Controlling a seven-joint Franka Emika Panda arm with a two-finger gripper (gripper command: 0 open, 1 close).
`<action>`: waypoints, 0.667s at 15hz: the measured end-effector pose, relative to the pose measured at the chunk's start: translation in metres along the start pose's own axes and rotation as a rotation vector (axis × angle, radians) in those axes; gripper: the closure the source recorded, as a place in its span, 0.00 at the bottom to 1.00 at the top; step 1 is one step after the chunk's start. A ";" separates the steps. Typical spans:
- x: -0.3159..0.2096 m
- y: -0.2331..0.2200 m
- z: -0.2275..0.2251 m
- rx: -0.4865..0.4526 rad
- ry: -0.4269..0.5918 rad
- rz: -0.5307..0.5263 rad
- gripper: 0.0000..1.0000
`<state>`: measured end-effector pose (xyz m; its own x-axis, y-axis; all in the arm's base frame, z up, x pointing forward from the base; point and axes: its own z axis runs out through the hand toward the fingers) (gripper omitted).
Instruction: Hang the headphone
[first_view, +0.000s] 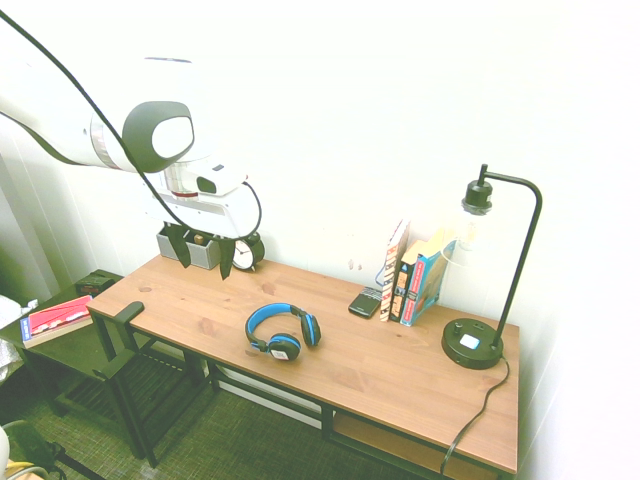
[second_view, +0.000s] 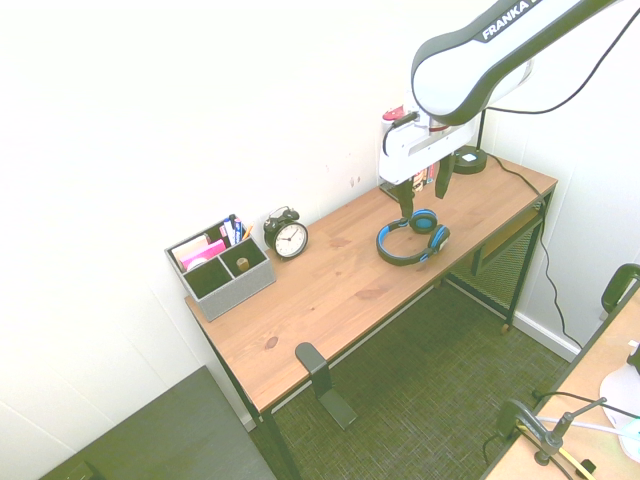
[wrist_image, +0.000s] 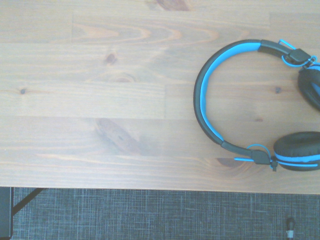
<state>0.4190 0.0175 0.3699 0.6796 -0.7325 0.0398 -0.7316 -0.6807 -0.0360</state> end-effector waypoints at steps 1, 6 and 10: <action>0.000 0.000 0.001 -0.002 -0.002 0.000 0.00; 0.022 -0.016 0.051 -0.017 0.013 0.045 0.00; 0.057 -0.051 0.124 -0.019 0.029 0.061 0.00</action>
<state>0.5020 0.0100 0.2497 0.6318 -0.7723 0.0666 -0.7730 -0.6341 -0.0202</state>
